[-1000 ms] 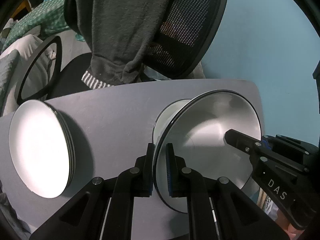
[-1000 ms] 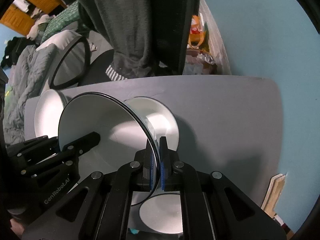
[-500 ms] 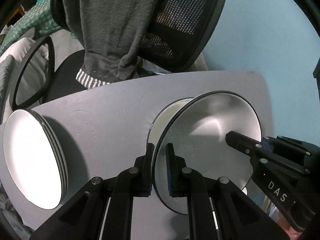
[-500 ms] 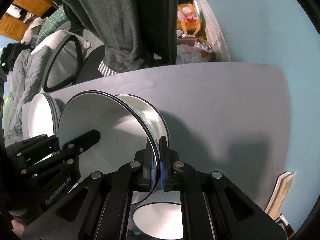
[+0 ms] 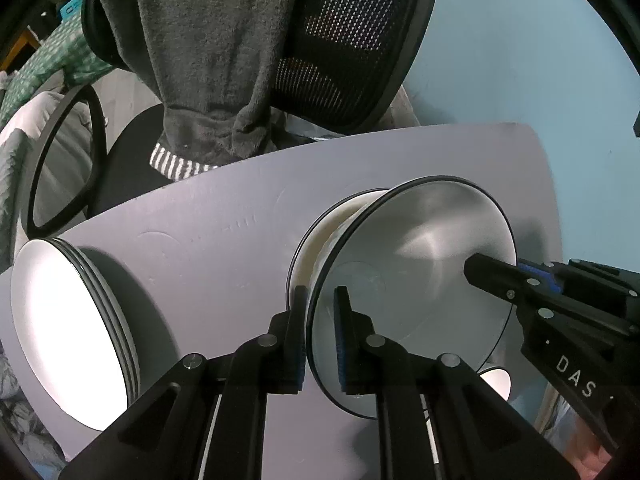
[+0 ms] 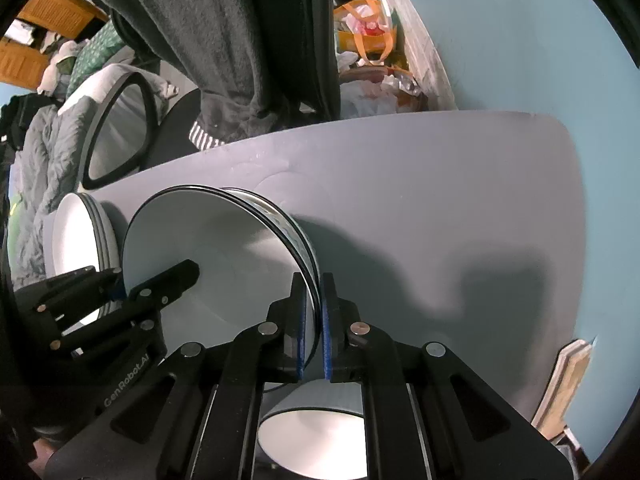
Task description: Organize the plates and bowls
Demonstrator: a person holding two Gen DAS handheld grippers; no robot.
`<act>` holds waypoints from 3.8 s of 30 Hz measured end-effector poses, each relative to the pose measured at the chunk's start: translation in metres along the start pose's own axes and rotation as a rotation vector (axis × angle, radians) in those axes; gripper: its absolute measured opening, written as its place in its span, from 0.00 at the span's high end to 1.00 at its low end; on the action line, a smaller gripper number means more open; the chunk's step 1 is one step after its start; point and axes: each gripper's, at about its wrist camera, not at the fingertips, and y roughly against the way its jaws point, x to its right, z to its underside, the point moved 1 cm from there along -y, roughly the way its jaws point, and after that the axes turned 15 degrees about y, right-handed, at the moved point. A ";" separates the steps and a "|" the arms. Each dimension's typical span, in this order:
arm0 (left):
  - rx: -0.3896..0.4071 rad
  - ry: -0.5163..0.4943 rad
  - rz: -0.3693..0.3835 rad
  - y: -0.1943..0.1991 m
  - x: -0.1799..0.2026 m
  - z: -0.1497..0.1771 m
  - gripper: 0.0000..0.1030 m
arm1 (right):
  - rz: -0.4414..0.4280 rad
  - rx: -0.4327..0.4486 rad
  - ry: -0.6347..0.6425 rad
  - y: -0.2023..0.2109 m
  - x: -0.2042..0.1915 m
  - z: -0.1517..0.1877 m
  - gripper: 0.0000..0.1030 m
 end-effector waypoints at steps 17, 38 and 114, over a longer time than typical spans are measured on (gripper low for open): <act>0.029 -0.128 -0.119 0.011 0.023 0.005 0.52 | -0.007 0.026 -0.010 0.003 0.001 0.005 0.89; 0.158 -0.082 -0.030 0.069 0.004 0.022 0.35 | 0.148 0.153 0.029 0.055 -0.016 0.013 0.59; 0.170 -0.245 0.104 0.041 0.016 0.127 0.25 | 0.162 0.170 -0.205 0.043 0.008 0.155 0.37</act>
